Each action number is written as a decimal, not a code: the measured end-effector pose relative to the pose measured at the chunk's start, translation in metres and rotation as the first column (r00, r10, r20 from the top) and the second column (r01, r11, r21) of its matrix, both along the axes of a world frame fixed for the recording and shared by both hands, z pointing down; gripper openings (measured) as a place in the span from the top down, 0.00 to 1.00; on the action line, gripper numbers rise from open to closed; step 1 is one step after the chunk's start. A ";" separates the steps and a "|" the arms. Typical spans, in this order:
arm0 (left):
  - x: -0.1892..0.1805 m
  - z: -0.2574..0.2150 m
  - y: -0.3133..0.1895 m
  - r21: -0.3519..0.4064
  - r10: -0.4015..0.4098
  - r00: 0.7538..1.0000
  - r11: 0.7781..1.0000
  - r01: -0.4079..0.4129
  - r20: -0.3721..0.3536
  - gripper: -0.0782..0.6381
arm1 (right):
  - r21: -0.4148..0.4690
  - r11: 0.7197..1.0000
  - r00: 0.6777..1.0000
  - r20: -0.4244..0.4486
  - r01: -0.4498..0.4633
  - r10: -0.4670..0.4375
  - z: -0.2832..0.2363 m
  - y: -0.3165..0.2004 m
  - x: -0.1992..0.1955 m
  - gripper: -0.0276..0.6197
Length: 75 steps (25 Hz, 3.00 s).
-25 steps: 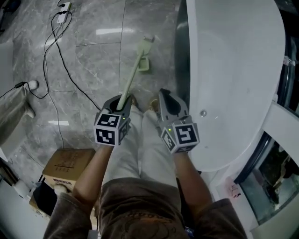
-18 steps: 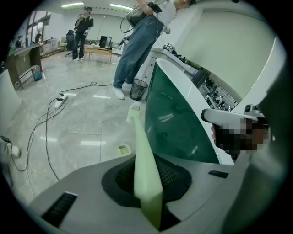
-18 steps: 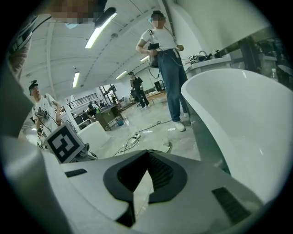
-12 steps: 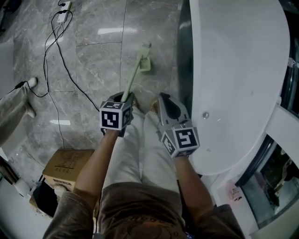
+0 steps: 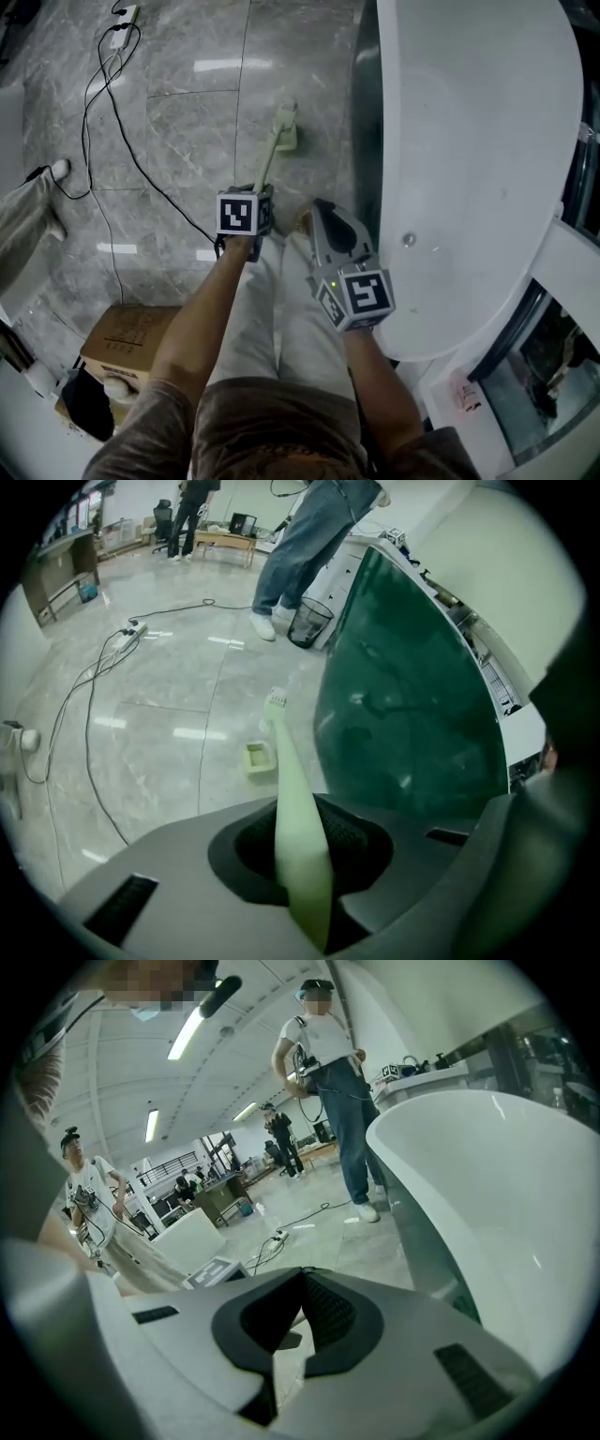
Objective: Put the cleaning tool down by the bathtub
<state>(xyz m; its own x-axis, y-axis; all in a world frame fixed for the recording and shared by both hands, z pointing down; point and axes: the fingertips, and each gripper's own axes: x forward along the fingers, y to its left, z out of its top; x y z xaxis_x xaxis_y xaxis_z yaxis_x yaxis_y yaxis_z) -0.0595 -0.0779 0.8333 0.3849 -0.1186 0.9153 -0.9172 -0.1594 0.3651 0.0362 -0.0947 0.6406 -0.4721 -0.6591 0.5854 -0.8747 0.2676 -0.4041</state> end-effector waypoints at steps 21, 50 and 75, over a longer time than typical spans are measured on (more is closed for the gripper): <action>0.007 0.089 0.010 -0.328 -0.129 0.986 0.931 0.157 0.105 0.81 | -0.058 0.998 1.000 0.003 0.020 -0.020 0.026 -0.002 0.015 0.96; 0.022 0.114 -0.016 -0.429 -0.200 0.967 0.868 0.250 0.158 0.81 | -0.104 0.995 0.999 0.038 0.003 0.001 0.044 -0.019 0.018 0.96; 0.022 0.010 -0.021 -0.252 -0.165 0.984 0.952 0.176 0.065 0.89 | -0.069 0.998 0.999 0.035 -0.003 0.006 -0.016 -0.009 0.012 0.96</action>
<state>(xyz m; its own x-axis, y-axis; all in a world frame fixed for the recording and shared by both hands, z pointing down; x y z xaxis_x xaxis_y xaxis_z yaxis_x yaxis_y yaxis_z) -0.0374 -0.0987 0.8433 0.3391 0.0611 0.9388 -0.9383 0.0939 0.3329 0.0484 -0.1033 0.6243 -0.4904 -0.6200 0.6125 -0.8607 0.2341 -0.4522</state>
